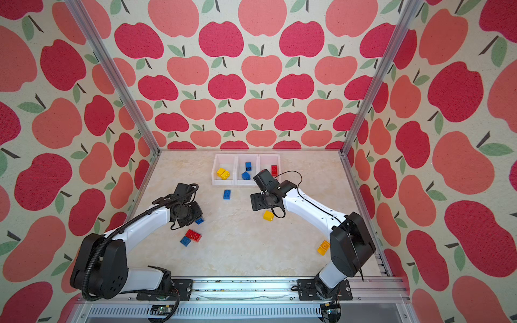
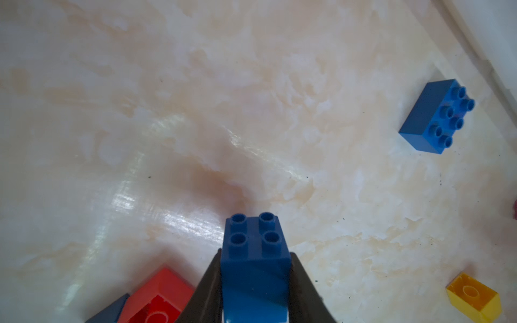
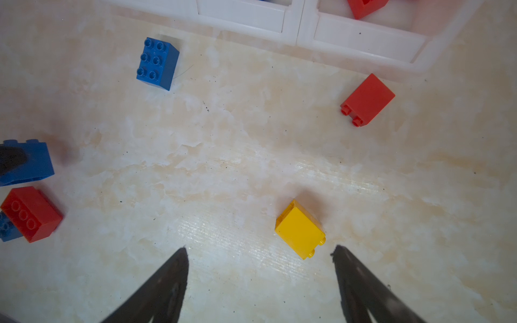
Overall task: Sort the legos into containers by color
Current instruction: 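Lift the small blue brick off the table with the left gripper, then carry the blue brick with the left gripper over the middle compartment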
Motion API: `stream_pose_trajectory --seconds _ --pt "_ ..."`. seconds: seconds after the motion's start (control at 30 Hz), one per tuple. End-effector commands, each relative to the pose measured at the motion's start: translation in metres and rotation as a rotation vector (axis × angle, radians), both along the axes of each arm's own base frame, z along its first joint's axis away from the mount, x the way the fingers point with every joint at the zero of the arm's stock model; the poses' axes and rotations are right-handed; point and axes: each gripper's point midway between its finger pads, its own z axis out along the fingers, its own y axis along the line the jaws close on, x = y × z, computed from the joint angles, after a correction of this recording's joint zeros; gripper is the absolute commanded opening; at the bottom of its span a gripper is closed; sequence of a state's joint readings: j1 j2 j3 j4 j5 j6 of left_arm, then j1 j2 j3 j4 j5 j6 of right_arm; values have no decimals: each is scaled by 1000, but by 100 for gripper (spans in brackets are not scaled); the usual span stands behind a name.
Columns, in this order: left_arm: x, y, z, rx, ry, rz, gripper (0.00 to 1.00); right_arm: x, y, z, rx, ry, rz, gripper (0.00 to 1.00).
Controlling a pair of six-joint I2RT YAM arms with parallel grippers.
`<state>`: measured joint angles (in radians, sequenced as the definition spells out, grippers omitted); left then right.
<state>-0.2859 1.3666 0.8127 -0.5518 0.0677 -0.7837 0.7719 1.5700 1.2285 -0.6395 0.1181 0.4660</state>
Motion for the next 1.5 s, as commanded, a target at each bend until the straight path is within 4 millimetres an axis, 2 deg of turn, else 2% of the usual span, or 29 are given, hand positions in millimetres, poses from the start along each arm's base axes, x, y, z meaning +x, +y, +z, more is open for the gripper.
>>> stream_pose_trajectory --seconds 0.0,0.2,0.4,0.67,0.87,1.13,1.47 --pt "6 -4 18 25 -36 -30 21 -2 -9 8 24 -20 -41 84" --pt "28 -26 46 34 -119 -95 20 -9 -24 6 33 -16 -75 84" --pt "57 -57 74 41 -215 -186 20 -20 -38 -1 59 6 -117 84" --pt "108 -119 103 -14 -349 -337 20 -32 -54 -4 75 11 -159 84" --pt "149 -155 119 -17 -443 -451 20 -35 -62 1 83 -9 -181 84" --pt "189 -198 115 -32 -479 -632 20 -37 -67 6 84 -23 -191 84" --pt "221 -225 87 -44 -507 -736 19 -37 -69 12 88 -34 -196 84"
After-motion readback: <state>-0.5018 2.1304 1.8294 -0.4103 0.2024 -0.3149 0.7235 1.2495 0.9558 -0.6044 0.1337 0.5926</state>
